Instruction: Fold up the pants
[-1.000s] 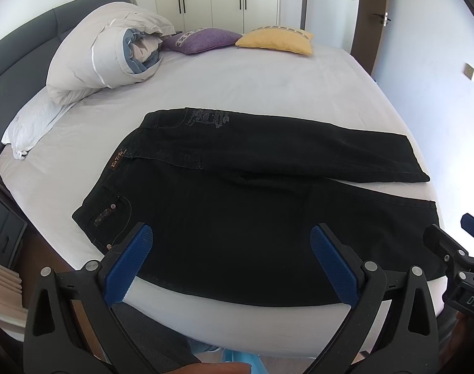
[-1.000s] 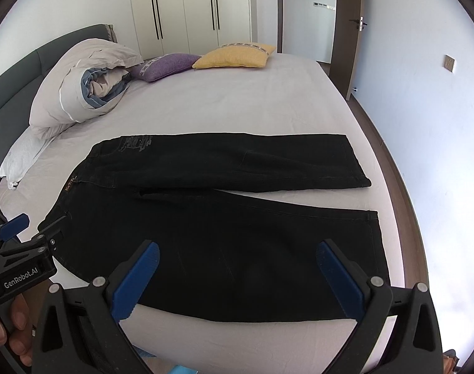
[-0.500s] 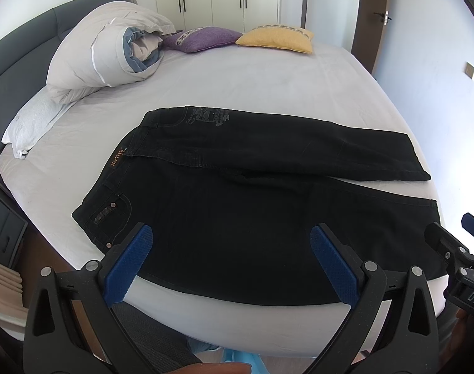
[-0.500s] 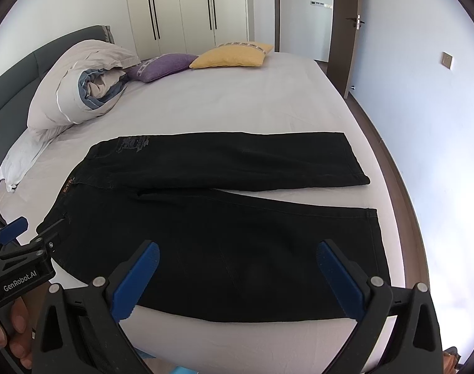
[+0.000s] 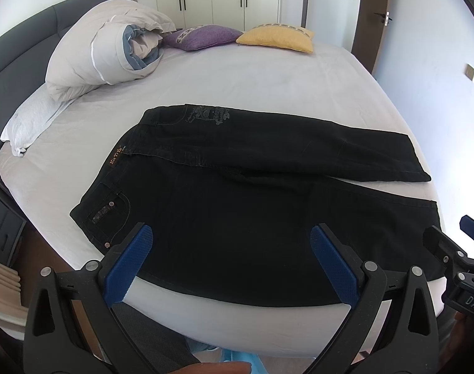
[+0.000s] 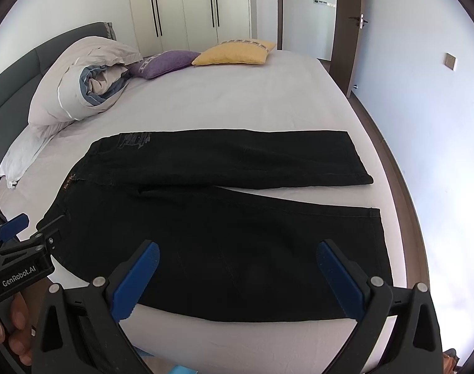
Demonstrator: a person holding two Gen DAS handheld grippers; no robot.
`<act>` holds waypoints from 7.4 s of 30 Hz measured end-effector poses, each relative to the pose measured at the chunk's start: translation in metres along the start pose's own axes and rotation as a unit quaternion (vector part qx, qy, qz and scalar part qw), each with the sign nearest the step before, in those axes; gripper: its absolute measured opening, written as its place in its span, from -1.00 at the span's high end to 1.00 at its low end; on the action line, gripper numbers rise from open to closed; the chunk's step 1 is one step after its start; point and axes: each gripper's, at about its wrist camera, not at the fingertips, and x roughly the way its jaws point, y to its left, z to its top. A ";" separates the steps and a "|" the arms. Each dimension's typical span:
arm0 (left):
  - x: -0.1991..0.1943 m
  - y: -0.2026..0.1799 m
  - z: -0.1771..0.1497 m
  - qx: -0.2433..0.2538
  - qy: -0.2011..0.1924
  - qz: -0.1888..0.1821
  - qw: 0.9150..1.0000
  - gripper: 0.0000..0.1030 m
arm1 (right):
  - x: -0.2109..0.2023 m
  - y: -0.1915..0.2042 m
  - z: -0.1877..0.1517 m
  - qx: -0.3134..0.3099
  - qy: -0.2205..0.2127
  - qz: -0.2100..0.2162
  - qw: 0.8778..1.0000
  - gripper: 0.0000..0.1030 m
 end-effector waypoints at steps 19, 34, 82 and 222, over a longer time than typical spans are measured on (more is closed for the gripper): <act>0.025 0.026 0.023 -0.076 -0.015 -0.088 0.993 -1.00 | 0.021 0.005 0.018 -0.030 0.015 0.033 0.999 -1.00; 0.184 0.130 0.226 -0.170 0.054 -0.191 0.965 -0.99 | 0.113 0.011 0.154 -0.199 -0.034 0.245 0.948 -0.91; 0.314 0.072 0.239 0.369 0.067 -0.042 0.926 0.84 | 0.354 0.125 0.226 -0.352 0.114 0.317 0.873 0.03; 0.193 0.002 -0.023 0.263 0.136 -0.039 0.954 0.79 | 0.240 -0.201 0.070 0.370 0.023 0.278 0.886 -0.08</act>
